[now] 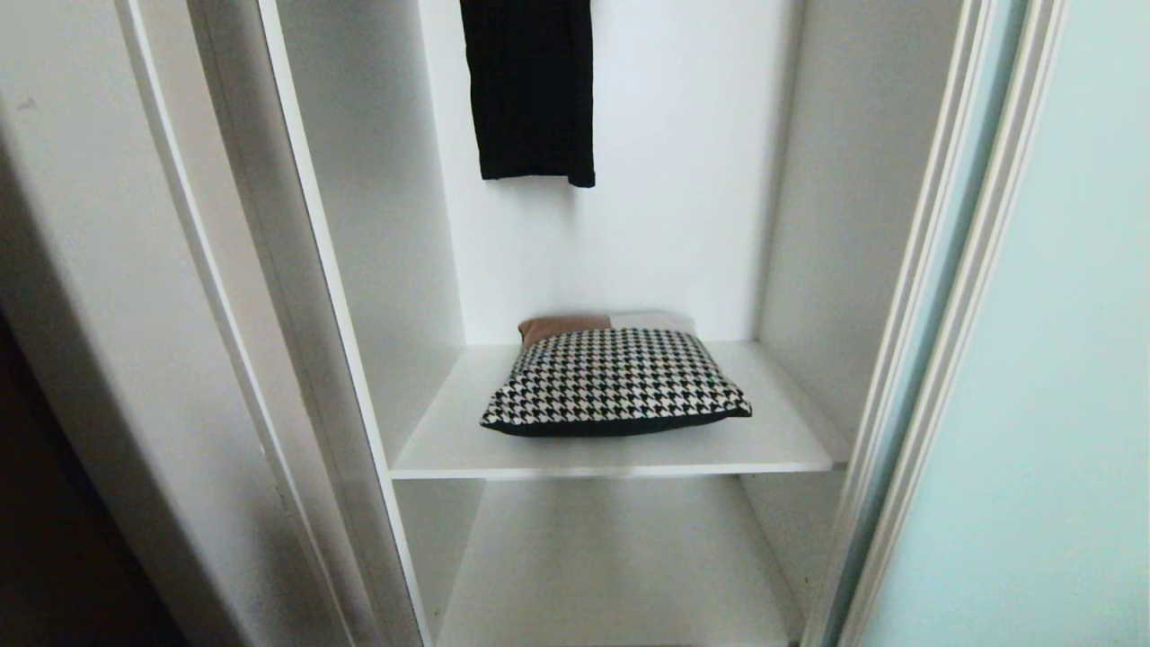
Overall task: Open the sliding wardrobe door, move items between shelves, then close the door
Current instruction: Close the door
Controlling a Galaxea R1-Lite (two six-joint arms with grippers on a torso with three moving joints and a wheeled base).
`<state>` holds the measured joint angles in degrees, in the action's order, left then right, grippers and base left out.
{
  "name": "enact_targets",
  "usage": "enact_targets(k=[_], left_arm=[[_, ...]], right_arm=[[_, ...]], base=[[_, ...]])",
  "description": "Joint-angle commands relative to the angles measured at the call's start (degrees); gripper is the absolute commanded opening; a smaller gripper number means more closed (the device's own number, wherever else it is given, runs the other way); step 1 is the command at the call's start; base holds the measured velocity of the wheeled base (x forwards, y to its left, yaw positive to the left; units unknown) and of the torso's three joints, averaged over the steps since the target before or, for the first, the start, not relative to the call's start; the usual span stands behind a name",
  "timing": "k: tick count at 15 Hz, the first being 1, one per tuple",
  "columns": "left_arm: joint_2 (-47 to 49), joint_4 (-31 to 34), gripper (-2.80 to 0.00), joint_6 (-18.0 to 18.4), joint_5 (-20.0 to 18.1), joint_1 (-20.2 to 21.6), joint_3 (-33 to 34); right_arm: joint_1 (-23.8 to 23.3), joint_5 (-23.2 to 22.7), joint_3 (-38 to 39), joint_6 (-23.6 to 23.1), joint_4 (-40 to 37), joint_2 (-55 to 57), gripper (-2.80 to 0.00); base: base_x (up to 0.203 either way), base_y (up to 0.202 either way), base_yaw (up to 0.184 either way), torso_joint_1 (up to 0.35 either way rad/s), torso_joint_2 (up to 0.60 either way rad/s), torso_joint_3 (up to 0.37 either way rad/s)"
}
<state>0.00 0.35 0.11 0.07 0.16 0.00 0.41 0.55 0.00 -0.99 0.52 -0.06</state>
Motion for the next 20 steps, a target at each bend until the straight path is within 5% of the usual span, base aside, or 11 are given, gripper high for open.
enact_targets(k=[1, 13, 20], left_arm=[[0.09, 0.00, -2.80, -0.02, 0.01, 0.02, 0.00], [0.09, -0.09, -2.80, -0.11, 0.10, 0.02, 0.00], [0.09, -0.27, -2.80, -0.11, 0.10, 0.02, 0.00]], right_arm=[[0.02, -0.02, 0.02, -0.52, 0.00, -0.12, -2.80], [0.02, -0.11, 0.00, 1.08, 0.09, -0.12, -2.80], [0.02, -0.11, 0.00, 1.34, 0.09, -0.12, -2.80]], base=[[0.000, 0.000, 0.000, 0.000, 0.00, 0.000], [0.000, 0.000, 0.000, 0.000, 0.00, 0.000], [-0.186, 0.000, 0.000, 0.002, 0.00, 0.003]])
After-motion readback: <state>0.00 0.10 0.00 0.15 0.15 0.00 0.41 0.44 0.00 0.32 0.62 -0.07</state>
